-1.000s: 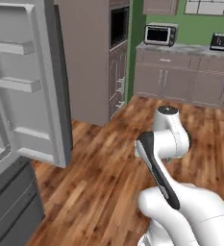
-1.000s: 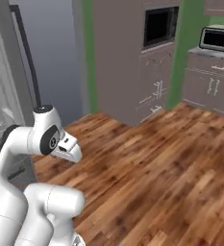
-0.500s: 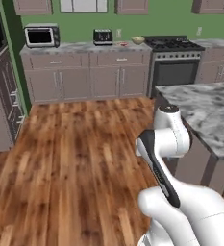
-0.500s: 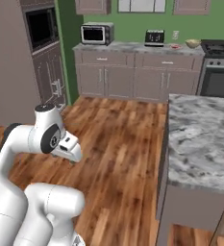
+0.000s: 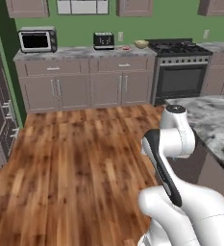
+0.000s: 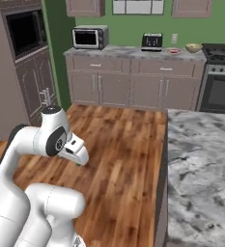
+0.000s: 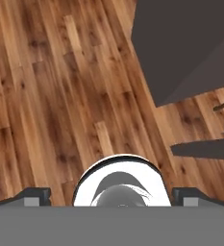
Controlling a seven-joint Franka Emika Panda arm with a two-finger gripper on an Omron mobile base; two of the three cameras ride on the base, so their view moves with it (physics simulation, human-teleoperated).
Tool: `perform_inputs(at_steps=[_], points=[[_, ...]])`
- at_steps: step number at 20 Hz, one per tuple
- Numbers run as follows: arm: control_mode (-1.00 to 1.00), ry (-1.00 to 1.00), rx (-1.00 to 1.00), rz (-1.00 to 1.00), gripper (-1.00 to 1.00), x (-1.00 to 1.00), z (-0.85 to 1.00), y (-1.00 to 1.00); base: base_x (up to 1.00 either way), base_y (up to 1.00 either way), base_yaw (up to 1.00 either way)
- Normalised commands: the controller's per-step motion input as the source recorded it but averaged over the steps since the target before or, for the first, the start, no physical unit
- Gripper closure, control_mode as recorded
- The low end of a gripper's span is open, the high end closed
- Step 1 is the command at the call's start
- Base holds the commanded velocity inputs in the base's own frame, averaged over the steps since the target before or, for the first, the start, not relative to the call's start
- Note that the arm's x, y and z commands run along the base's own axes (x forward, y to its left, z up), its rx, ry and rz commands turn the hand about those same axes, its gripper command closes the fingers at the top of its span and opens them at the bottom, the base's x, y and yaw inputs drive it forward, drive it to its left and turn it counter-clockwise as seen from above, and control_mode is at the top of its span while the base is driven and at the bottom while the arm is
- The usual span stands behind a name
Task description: Place one of the steaks on the plate and the other in the bowl. Then place the bowl in the fridge.
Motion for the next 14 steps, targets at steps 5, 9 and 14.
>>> perform_inputs(at_steps=[5,9,14], points=[[1.0,0.0,0.0,0.0,-1.0,0.0,0.0,0.0,1.0,-0.05,0.06],[1.0,0.0,0.0,0.0,-1.0,0.0,0.0,0.0,1.0,0.09,0.0],[1.0,0.0,0.0,0.0,-1.0,0.0,0.0,0.0,1.0,0.0,0.0]])
